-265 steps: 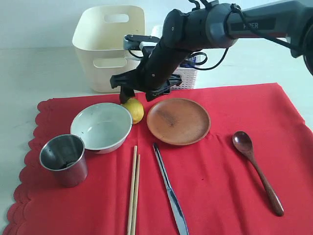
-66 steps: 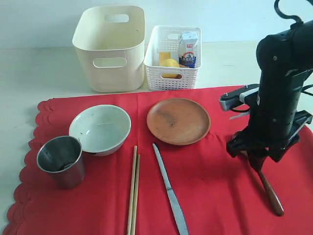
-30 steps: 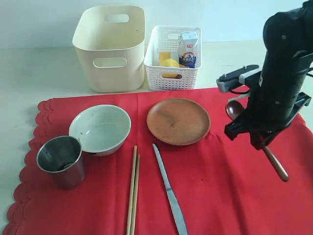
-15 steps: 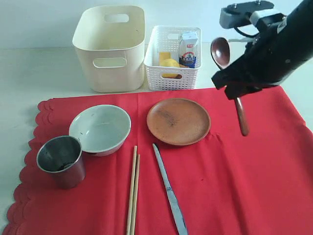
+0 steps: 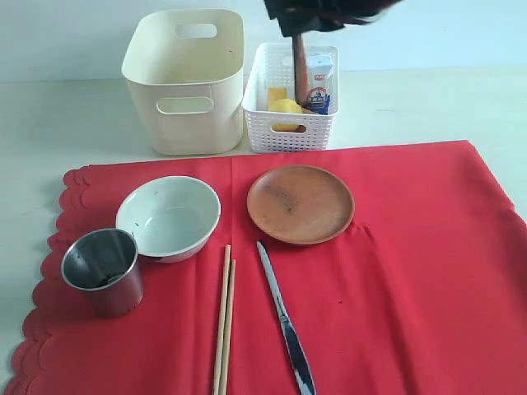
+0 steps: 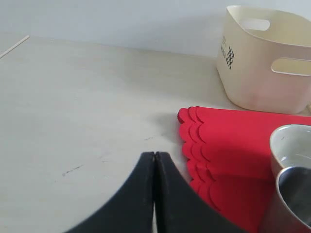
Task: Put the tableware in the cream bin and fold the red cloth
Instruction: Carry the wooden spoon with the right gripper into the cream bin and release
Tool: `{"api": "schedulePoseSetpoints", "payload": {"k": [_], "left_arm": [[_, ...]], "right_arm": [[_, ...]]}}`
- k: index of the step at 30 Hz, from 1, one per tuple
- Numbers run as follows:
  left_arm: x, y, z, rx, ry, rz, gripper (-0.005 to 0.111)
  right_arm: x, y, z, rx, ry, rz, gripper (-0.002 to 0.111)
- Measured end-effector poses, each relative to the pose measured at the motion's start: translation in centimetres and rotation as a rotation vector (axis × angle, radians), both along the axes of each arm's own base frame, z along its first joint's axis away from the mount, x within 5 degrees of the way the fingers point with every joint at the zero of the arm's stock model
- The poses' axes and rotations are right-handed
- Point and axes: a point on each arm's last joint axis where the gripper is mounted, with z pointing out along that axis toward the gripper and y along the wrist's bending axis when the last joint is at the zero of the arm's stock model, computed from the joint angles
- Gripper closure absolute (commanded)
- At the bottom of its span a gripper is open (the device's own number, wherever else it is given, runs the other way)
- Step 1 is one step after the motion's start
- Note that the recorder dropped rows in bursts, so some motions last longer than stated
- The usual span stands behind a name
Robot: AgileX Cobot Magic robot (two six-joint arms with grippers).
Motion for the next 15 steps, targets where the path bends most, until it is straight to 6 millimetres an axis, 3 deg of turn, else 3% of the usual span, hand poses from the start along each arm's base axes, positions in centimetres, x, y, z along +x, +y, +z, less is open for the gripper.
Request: {"api": "schedulePoseSetpoints", "payload": {"k": [5, 15], "left_arm": [[0.0, 0.0, 0.0, 0.000, 0.000, 0.000, 0.107], [0.0, 0.0, 0.0, 0.000, 0.000, 0.000, 0.107]], "right_arm": [[2.6, 2.7, -0.1, 0.011, -0.033, 0.025, 0.108], [8.7, 6.2, -2.2, 0.016, -0.097, 0.014, 0.108]]}}
